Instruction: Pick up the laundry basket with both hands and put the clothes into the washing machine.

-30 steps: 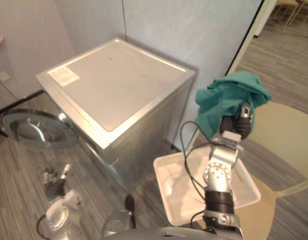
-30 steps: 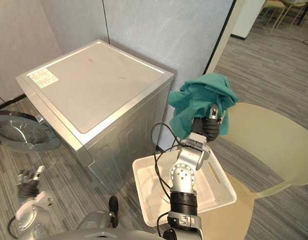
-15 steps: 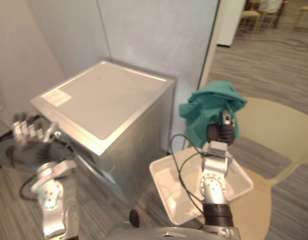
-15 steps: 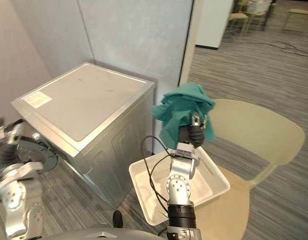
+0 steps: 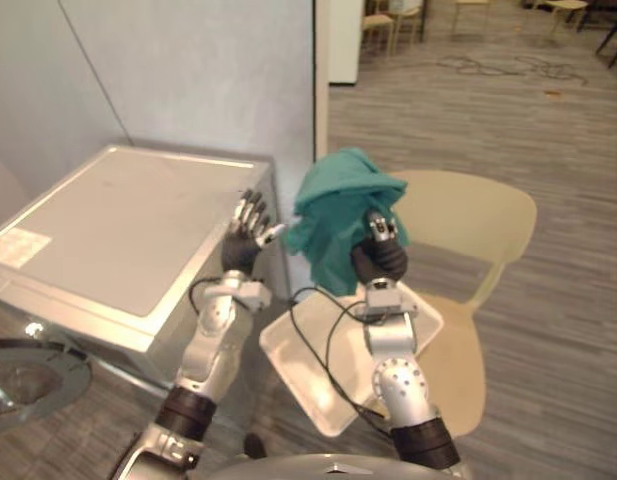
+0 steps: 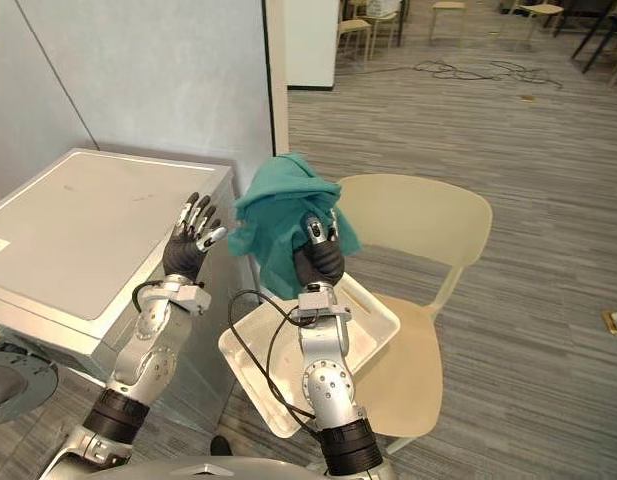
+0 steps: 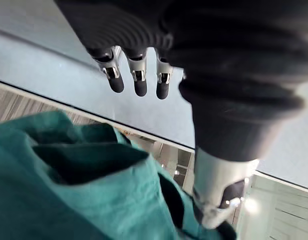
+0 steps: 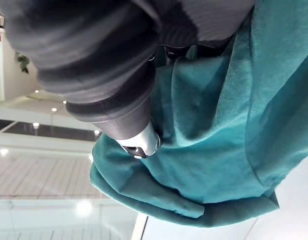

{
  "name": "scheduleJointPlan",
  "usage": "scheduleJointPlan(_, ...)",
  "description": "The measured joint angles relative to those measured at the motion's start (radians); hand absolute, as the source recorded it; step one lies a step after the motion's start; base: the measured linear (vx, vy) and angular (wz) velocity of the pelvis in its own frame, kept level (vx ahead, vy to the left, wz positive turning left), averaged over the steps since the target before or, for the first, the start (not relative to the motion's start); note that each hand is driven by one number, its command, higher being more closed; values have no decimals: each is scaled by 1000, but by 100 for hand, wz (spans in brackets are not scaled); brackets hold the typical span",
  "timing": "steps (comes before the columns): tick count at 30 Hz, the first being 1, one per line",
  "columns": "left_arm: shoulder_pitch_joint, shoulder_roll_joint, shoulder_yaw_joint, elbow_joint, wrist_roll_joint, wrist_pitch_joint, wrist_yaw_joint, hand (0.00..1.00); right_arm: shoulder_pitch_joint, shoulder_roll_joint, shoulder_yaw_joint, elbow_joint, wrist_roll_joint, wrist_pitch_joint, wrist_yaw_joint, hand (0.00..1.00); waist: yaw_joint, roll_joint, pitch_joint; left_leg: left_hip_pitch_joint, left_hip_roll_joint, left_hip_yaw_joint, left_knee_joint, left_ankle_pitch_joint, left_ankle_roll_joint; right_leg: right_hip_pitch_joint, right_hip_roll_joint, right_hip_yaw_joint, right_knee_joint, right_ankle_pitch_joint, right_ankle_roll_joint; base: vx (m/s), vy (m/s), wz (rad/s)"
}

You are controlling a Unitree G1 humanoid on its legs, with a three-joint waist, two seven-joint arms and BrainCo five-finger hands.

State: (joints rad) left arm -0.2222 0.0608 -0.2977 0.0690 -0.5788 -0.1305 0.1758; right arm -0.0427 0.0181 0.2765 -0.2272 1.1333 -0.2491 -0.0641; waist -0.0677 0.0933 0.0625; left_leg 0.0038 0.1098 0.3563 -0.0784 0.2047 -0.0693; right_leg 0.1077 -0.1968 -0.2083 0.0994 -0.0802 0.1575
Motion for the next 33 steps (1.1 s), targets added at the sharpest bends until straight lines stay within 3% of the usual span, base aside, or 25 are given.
scheduleJointPlan(5, -78, 0, -71, 38, -52, 5, 2, 0, 0, -3, 39, -5, 0, 18, 0, 100, -19, -2, 0, 0, 1, 6, -6, -1, 0, -4, 1, 8, -6, 8, -2, -32, -2, -7)
scheduleJointPlan(20, -214, -6, -246, 111, -119, 5, 19, 0, 44, -30, 39, -75, 0, 0, -4, 100, -40, -13, -29, -26, -3, 1, 0, 5, 13, -24, 0, 5, -13, 16, 11, 7, -3, 1)
scheduleJointPlan(21, -223, -6, -259, 113, -124, 5, 21, 100, 44, -30, 39, -75, 0, -5, -5, 100, -40, -14, -30, -26, -5, 1, 0, 5, 13, -24, -1, 5, -13, 17, 12, 0, 0, 0)
scheduleJointPlan(27, -249, -11, -286, 122, -186, 6, 22, 100, 56, -30, 38, -83, 0, -21, -4, 100, -46, -15, -31, -26, -9, -1, -1, 7, 16, -23, -5, 5, -13, 16, 12, 0, 0, 0)
scheduleJointPlan(31, -261, -10, -293, 128, -341, 3, 21, 100, 87, -31, 59, -120, 0, -20, -2, 100, -51, -20, -36, -27, -12, -2, -6, 8, 17, -23, -9, 4, -13, 14, 8, -16, 4, 0)
scheduleJointPlan(33, -261, -9, -296, 142, -362, 3, 21, 100, 99, -31, 68, -124, 0, -19, -1, 100, -50, -28, -47, -29, -12, -5, -6, 7, 16, -22, -9, 2, -13, 12, 11, -8, 0, 3)
